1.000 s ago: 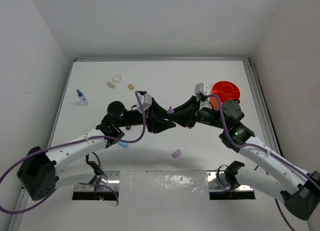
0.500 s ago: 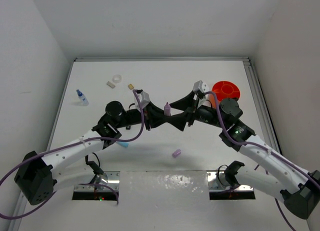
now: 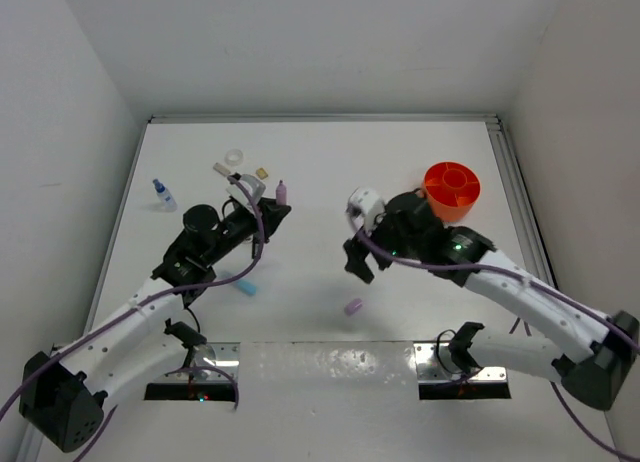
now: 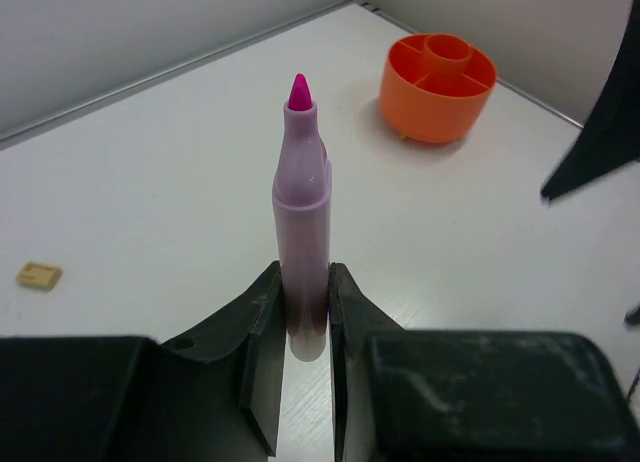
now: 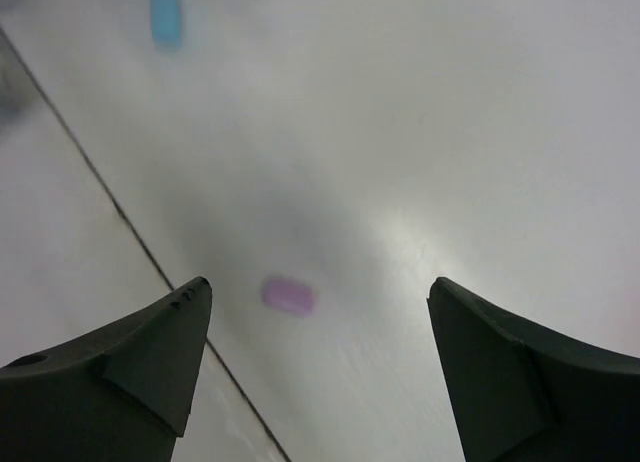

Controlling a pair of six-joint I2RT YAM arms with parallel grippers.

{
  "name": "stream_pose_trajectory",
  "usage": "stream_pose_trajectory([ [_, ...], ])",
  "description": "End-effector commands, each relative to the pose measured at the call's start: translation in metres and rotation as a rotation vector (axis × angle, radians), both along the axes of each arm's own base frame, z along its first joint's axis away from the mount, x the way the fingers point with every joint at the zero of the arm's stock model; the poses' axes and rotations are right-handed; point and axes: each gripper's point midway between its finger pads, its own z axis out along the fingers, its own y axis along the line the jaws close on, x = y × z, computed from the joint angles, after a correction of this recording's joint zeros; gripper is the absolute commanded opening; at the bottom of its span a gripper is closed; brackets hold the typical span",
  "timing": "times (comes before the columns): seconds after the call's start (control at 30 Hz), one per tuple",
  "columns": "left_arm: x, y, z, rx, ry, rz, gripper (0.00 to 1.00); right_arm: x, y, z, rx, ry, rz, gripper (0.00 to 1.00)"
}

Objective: Sort the stationery into containers
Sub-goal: Pick up the pen cap from the center of the board.

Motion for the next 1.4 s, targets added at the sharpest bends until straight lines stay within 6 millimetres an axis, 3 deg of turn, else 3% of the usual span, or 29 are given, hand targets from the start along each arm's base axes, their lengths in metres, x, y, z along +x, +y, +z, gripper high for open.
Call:
stream_pose_trajectory([
  [0.0, 0.008, 0.025, 0.010, -0.004, -0.036, 0.103, 0.00, -0.049, -0.014, -0.081, -0.379, 0.044, 0.374, 0.87],
  [0.23, 0.007, 0.053, 0.023, -0.060, -0.056, 0.204, 0.00, -0.041, 0.021, -0.117, -0.549, -0.127, 0.717, 0.88],
  [0.37, 0.004, 0.069, 0.028, -0.086, -0.067, 0.250, 0.00, -0.065, 0.019, -0.165, -0.687, -0.007, 0.887, 0.89],
  [0.47, 0.004, 0.076, 0.026, -0.090, -0.070, 0.271, 0.00, -0.073, 0.014, -0.186, -0.746, 0.038, 0.960, 0.88],
  [0.77, 0.004, 0.079, 0.032, -0.103, -0.089, 0.275, 0.00, -0.067, 0.018, -0.212, -0.792, 0.032, 1.049, 0.76],
  [1.0, 0.004, 0.080, 0.031, -0.105, -0.086, 0.281, 0.00, -0.064, 0.022, -0.229, -0.801, 0.031, 1.022, 0.69],
  [1.3, 0.005, 0.080, 0.029, -0.097, -0.086, 0.283, 0.00, -0.061, 0.018, -0.225, -0.823, 0.054, 0.982, 0.33],
  [1.33, 0.005, 0.079, 0.028, -0.099, -0.085, 0.280, 0.00, -0.060, 0.020, -0.224, -0.824, 0.052, 0.975, 0.28],
  [1.37, 0.005, 0.079, 0.028, -0.098, -0.083, 0.279, 0.00, -0.060, 0.020, -0.222, -0.822, 0.059, 0.962, 0.14],
])
